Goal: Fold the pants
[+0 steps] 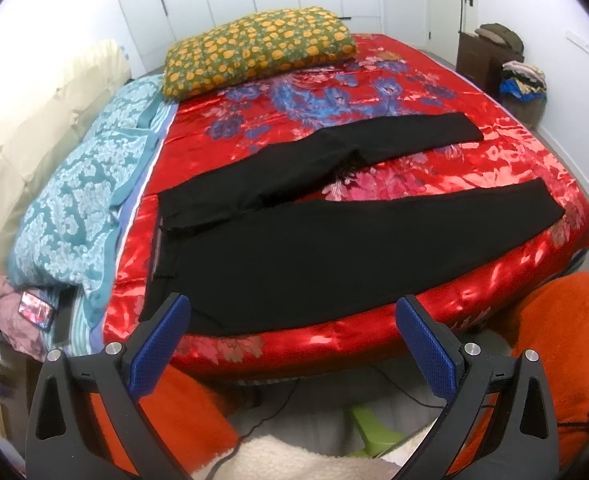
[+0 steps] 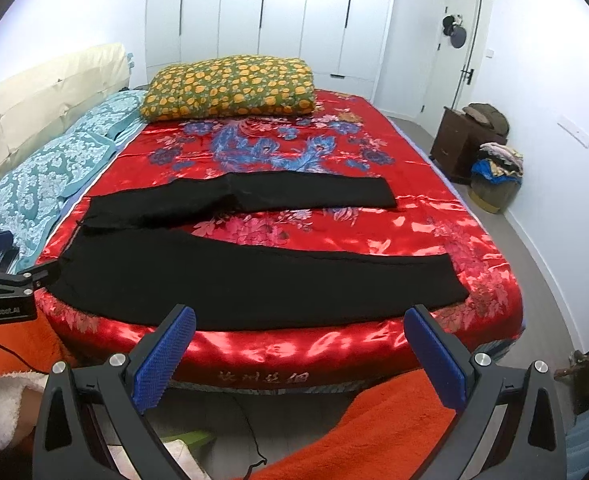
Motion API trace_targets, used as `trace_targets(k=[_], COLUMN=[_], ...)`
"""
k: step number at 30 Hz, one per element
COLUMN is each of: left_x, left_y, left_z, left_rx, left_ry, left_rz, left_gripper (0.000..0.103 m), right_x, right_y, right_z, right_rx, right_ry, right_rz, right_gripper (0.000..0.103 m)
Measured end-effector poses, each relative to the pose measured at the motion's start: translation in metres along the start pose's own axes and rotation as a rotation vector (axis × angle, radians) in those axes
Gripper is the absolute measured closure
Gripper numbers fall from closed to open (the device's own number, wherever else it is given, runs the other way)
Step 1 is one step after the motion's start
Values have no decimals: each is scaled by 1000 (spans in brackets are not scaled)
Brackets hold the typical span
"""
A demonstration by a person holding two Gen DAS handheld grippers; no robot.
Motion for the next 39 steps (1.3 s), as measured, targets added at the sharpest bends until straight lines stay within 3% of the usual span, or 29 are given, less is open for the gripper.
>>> trace_targets(k=[9, 14, 22, 39], left_x=[5, 13, 12, 6], left_y=[-18, -22, -40, -40], left_z=[8, 12, 7, 3], left_rx=[-33, -24, -34, -43], left_ry=[-17, -38, -6, 24], left_rz=[-23, -6, -60, -77], left_gripper=[1, 1, 1, 1], right_x=[1, 6, 2, -6], right_y=[-12, -24, -45, -59], right_z=[-24, -23, -3, 7], right_rx=[74, 54, 29, -74], right_ry=[72, 76, 13, -3], right_rz=[12, 5, -78, -169], right_gripper=[0, 0, 0, 0])
Point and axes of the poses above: each gripper's, at about its wrist camera, not at the fingertips, and y roughly against the way its jaws point, z to its right, x to its top, the point moved 5 cm from there along -y, roughly the way its jaws point, and after that the axes turned 12 degrees about -x, right-handed, at the moved point
